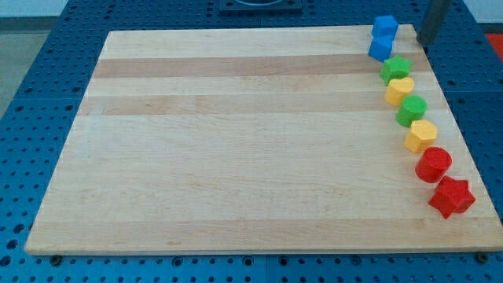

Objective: Move the red star to the center

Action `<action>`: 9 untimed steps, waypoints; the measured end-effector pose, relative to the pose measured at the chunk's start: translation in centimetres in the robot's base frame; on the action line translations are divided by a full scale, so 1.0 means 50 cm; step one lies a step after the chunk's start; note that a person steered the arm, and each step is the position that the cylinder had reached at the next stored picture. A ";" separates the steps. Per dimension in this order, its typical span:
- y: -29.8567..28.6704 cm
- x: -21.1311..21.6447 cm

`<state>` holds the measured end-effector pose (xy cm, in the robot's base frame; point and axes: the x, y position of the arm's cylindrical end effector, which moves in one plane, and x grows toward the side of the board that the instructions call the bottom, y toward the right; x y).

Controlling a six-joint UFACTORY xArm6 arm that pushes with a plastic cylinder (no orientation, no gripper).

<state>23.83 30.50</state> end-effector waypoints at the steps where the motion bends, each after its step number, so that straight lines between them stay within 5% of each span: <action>1: 0.000 0.008; 2: 0.000 0.013; 3: 0.081 0.193; 4: 0.080 0.205; 5: 0.079 0.468; 6: 0.079 0.468; 7: 0.080 0.550; 8: 0.078 0.722; 9: 0.030 0.743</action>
<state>60.99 32.00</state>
